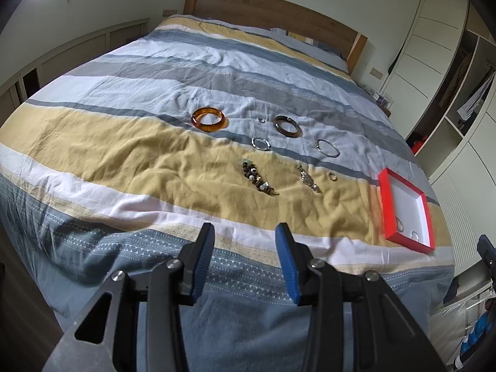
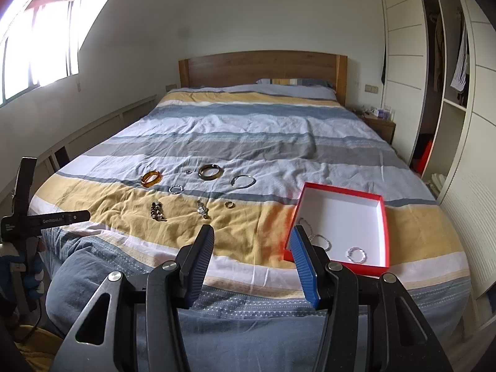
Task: Organize jewelry
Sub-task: 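Withdraw both open tools from the box back over the jewelry, then grasp the beaded bracelet with the left tool while the right tool grasps the silver wristwatch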
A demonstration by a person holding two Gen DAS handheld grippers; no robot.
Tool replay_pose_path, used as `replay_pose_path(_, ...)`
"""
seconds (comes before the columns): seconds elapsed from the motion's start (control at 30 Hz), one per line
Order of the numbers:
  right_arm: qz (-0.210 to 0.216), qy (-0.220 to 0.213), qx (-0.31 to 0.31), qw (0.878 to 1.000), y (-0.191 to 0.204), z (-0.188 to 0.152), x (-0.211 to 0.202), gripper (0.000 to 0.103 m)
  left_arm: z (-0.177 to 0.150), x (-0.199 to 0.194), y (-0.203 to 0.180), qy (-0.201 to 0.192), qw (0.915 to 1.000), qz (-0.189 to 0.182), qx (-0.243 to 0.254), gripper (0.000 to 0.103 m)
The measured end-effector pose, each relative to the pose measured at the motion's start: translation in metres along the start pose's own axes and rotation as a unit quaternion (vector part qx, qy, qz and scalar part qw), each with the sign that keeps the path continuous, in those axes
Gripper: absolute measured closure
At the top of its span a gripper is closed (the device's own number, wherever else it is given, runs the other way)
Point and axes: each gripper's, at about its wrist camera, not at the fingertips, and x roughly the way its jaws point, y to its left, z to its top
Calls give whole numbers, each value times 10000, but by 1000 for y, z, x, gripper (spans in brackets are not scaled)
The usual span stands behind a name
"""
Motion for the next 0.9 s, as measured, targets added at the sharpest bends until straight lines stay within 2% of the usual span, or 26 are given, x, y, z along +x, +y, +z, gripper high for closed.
replay_pose_path(0.3,177,485,200,9985,-6,-8,63,52,6,52,2,280,9996,52,0,64)
replay_pose_path(0.63,333,944,134,9949,0,1,157,54,35,122,-1,397,9992,99,4,64)
replay_pose_path(0.9,776,1197,-17,9898,23,9,234,56,61,169,-8,363,9991,154,146,64)
